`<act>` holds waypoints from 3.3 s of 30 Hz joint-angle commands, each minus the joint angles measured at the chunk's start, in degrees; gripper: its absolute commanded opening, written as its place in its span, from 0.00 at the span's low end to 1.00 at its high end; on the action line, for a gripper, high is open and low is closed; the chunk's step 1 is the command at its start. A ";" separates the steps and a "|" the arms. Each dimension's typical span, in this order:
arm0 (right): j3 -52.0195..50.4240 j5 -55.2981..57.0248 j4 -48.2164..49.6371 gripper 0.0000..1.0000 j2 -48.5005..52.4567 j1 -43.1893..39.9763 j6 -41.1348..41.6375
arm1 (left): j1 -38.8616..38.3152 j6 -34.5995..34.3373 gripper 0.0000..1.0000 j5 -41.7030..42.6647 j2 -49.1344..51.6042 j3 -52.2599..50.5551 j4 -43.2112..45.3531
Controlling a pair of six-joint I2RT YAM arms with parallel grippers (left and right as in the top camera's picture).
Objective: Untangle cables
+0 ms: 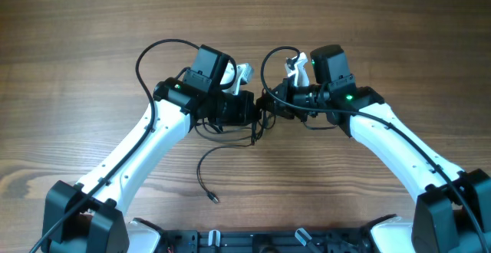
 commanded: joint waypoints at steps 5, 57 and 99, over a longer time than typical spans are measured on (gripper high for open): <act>0.02 -1.66 -1.27 0.04 0.83 -0.35 -1.55 | 1.66 0.83 0.05 -14.45 -0.81 0.61 -0.44; 0.02 -23.93 32.96 0.04 0.74 -8.74 18.71 | 10.54 3.17 0.13 16.37 -2.99 0.61 5.64; 0.02 -17.22 26.95 0.04 0.74 -5.01 16.70 | -0.50 -10.64 0.13 -2.54 0.79 0.61 11.41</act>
